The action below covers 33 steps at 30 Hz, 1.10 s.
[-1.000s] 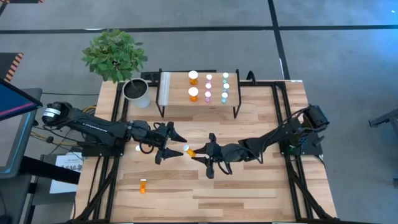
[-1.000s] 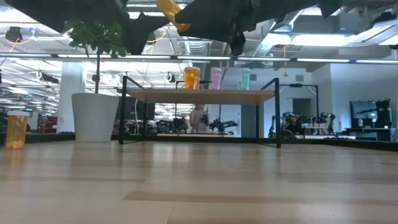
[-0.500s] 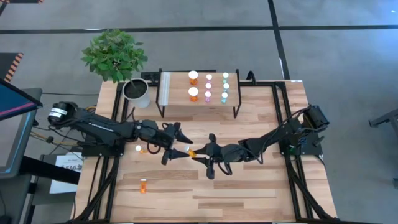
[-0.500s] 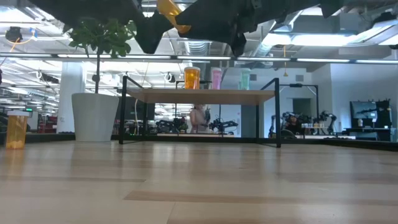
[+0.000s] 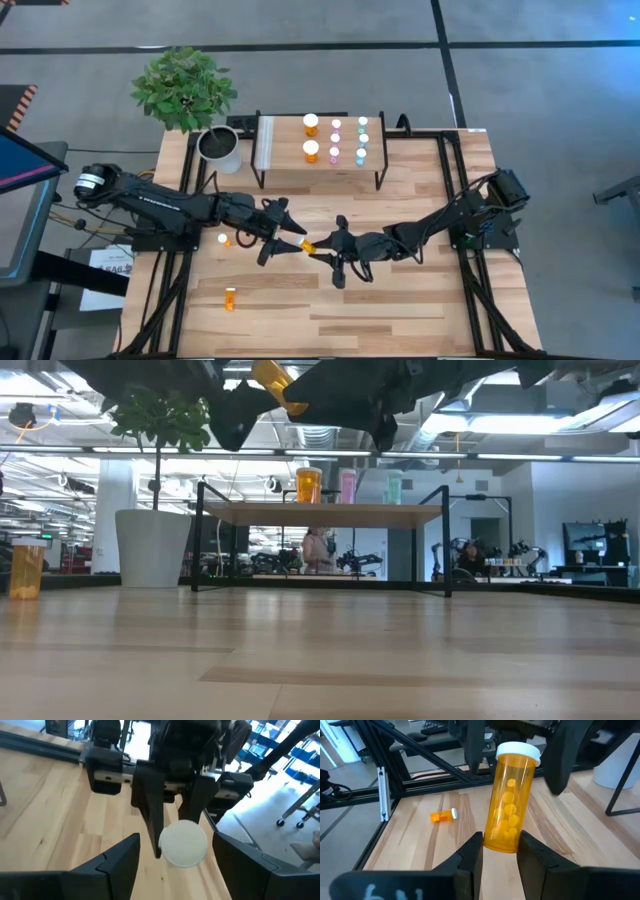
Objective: Pick and place medicine bottles onto shelf by color
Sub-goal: Put the right small orange pill bottle on the shelf
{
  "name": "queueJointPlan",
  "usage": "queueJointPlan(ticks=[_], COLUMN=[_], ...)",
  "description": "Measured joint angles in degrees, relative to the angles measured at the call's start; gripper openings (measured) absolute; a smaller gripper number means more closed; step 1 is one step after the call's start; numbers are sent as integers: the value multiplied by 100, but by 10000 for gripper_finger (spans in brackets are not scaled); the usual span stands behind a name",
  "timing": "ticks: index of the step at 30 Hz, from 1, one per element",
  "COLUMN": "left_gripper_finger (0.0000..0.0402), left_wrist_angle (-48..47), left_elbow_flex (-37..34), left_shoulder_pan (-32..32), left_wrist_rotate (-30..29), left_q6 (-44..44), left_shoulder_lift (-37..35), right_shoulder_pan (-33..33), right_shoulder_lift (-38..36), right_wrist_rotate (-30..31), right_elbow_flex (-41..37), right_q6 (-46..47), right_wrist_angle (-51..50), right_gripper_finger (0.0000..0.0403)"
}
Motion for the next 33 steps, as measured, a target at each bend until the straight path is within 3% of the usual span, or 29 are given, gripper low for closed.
queueJointPlan(ticks=[22,33], left_gripper_finger=[234,158], left_wrist_angle=[-28,-10], left_elbow_flex=[3,3], left_shoulder_pan=[0,0], left_wrist_rotate=[-12,-19], left_q6=[-59,-59], left_shoulder_lift=[-16,-16], right_shoulder_pan=[0,-2], right_shoulder_lift=[0,0], right_wrist_rotate=[2,4], right_elbow_flex=[0,0], right_q6=[13,44], right_wrist_angle=[2,4], right_gripper_finger=[113,113])
